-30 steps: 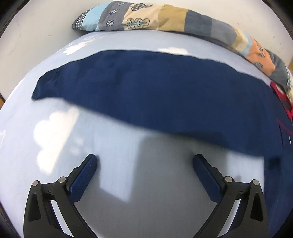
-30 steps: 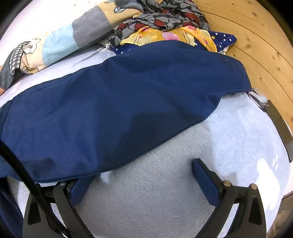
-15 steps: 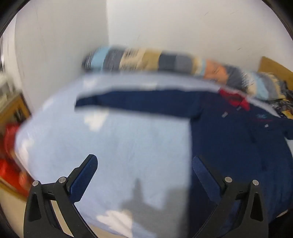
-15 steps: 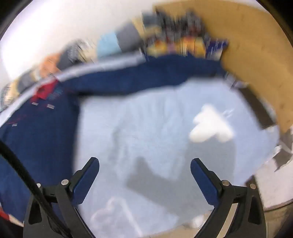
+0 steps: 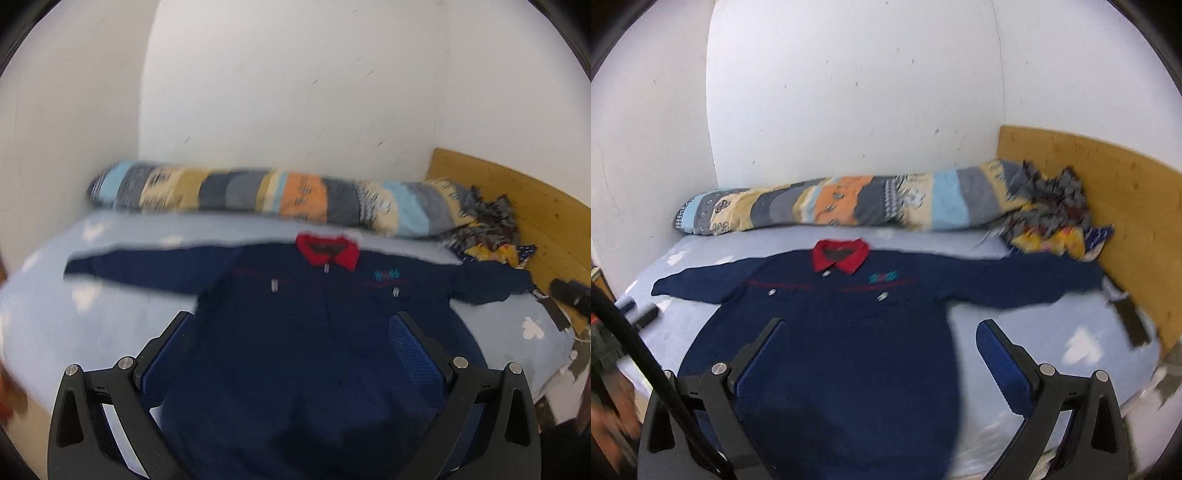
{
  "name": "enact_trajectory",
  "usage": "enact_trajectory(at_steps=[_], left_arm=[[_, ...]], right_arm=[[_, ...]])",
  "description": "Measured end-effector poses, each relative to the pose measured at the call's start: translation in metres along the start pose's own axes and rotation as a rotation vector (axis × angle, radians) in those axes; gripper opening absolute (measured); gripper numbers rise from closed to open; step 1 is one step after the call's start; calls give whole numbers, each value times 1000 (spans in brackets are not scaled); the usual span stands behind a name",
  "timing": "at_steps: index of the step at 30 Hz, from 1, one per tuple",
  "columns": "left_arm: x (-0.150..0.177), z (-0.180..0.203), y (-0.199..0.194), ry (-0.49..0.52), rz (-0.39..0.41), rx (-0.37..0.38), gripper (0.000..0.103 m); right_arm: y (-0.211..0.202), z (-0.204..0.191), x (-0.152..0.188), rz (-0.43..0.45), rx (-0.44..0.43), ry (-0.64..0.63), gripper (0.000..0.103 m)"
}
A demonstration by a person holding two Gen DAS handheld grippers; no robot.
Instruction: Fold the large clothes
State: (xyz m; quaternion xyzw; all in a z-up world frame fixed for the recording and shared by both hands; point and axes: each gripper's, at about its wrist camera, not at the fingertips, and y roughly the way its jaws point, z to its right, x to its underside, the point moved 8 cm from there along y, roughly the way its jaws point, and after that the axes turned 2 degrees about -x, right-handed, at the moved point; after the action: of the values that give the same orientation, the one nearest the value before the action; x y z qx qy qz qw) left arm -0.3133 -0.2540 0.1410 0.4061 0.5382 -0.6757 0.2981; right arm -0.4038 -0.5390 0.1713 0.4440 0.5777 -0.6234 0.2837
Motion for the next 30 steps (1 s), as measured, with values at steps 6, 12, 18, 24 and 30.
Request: enact_trajectory(at_steps=[6,12,18,24,30], left_arm=[[79,-2,28,-29,-77,-157,103],[89,-19,62,-80,-185,-195,103],[89,-30,73,-66,-237,-188,103],[90,-33,74,-63,-252,-181,103],[88,-31,72,-43,-251,-173,103]], right_arm=[[56,-45,86,-98,-25,14,103],[94,-54,117,-217,-59,18,103],[104,-69,124,-262,-127,37,103],[107,-74,123,-267,-138,11,103],[107,-73,120,-268,-135,12,103]])
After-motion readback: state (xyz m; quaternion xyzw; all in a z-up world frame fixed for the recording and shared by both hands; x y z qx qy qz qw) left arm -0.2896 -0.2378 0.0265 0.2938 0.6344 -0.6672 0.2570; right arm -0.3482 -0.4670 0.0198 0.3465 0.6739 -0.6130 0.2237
